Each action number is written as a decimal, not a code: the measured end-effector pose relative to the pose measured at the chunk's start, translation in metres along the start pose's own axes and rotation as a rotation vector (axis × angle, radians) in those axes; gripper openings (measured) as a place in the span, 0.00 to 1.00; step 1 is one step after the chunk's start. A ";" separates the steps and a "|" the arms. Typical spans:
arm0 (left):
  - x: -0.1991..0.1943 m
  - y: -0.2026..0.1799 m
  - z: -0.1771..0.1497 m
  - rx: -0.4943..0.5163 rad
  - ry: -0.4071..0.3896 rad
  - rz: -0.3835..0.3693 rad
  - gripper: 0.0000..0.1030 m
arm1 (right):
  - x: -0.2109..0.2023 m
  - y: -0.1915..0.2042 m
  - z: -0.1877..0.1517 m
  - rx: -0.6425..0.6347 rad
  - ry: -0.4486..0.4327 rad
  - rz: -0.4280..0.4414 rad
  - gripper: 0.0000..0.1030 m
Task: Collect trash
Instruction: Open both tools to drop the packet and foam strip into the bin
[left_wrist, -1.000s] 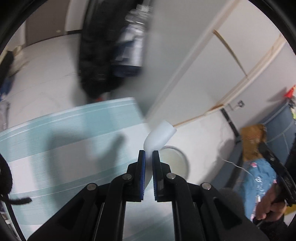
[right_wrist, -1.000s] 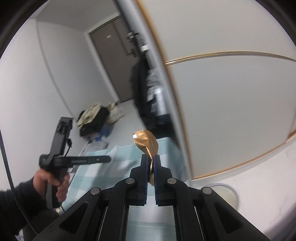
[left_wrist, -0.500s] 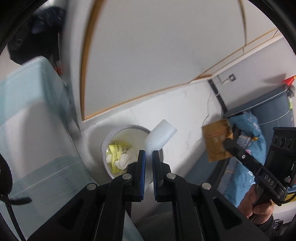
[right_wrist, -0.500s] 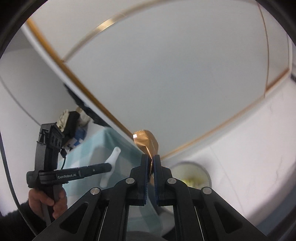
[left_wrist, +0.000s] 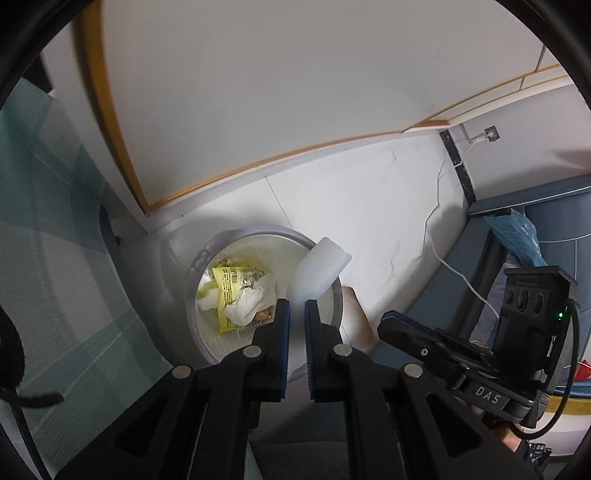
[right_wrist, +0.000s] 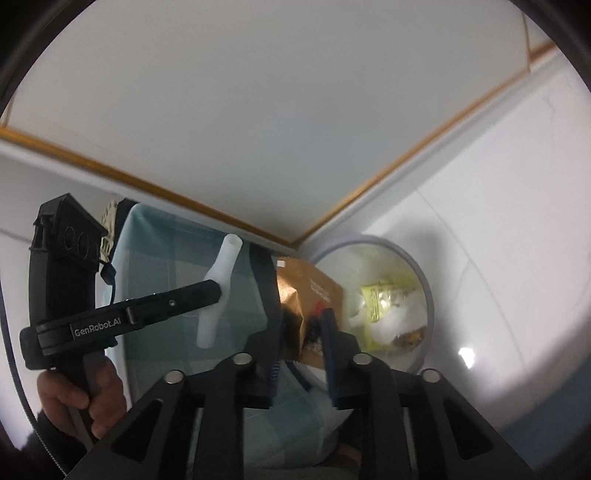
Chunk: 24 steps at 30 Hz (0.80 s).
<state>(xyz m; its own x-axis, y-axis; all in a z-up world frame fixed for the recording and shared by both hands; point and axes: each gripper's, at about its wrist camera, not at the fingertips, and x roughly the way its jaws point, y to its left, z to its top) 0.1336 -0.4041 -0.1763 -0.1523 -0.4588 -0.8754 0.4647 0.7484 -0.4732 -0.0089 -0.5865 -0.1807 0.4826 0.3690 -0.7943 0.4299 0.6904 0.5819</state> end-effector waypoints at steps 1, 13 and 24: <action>0.002 -0.001 0.000 -0.001 0.009 0.004 0.04 | 0.002 -0.004 -0.001 0.013 0.001 0.009 0.26; 0.024 -0.018 -0.003 -0.013 0.105 0.041 0.11 | -0.009 -0.024 -0.011 0.100 -0.056 0.044 0.53; 0.015 -0.018 -0.007 -0.044 0.115 0.113 0.32 | -0.038 -0.027 -0.010 0.130 -0.098 0.006 0.61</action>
<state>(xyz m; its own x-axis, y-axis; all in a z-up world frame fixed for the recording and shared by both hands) 0.1169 -0.4217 -0.1818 -0.2013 -0.3151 -0.9275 0.4459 0.8136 -0.3732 -0.0466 -0.6124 -0.1676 0.5553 0.3061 -0.7733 0.5184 0.5997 0.6096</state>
